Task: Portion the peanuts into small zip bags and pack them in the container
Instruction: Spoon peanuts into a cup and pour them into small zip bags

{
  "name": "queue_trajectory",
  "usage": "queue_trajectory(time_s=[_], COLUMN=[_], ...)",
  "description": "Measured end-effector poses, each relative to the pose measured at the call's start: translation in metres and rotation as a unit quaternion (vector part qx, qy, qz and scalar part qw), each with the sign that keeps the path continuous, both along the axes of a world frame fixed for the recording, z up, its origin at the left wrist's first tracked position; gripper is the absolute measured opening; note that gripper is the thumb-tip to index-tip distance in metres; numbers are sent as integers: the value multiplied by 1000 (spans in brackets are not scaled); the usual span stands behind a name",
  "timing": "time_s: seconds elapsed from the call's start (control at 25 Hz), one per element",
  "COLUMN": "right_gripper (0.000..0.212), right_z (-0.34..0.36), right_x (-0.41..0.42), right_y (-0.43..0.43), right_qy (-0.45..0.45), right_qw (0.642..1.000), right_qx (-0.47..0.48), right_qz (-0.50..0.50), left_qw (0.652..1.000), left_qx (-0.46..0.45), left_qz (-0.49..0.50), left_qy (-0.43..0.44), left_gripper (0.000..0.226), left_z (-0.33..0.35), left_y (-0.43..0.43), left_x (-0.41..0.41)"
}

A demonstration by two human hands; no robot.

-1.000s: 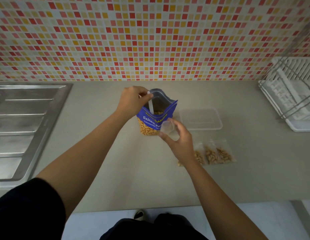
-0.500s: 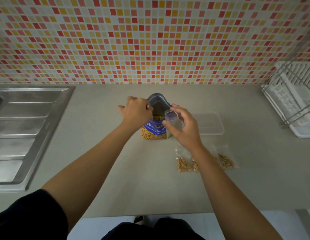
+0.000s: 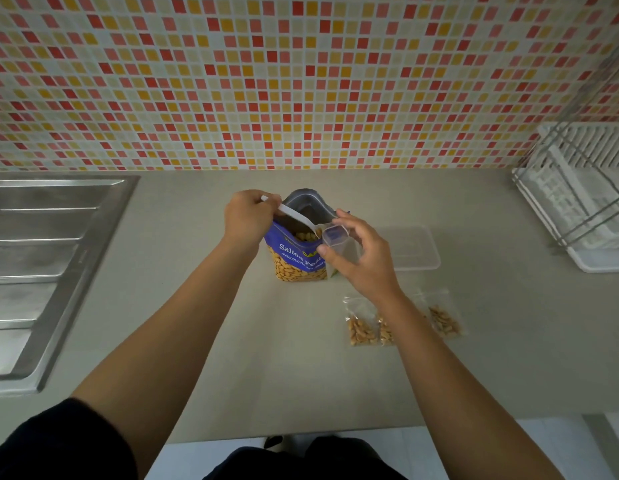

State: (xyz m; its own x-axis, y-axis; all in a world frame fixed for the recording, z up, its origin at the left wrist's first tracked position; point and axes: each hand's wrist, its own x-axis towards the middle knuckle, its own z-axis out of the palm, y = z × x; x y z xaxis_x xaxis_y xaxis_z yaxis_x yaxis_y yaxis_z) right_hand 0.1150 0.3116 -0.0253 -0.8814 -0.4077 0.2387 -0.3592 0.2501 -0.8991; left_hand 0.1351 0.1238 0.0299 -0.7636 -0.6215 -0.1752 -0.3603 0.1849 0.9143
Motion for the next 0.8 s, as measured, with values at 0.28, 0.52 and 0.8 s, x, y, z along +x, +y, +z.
queue_trajectory(time_s=[0.28, 0.52, 0.8], right_gripper=[46, 55, 62], right_z=[9, 23, 30], right_x=[6, 2, -9], right_y=[-3, -11, -27], right_qy=[20, 75, 88], right_qw=[992, 987, 977], right_qx=[-55, 49, 163], right_qz=[-114, -130, -107], left_qw=[996, 993, 990], left_qx=[75, 92, 118], left_qz=[50, 69, 77], left_qy=[5, -7, -7], left_gripper=[23, 26, 24], left_z=[1, 6, 20], left_y=[-22, -39, -52], left_x=[3, 8, 6])
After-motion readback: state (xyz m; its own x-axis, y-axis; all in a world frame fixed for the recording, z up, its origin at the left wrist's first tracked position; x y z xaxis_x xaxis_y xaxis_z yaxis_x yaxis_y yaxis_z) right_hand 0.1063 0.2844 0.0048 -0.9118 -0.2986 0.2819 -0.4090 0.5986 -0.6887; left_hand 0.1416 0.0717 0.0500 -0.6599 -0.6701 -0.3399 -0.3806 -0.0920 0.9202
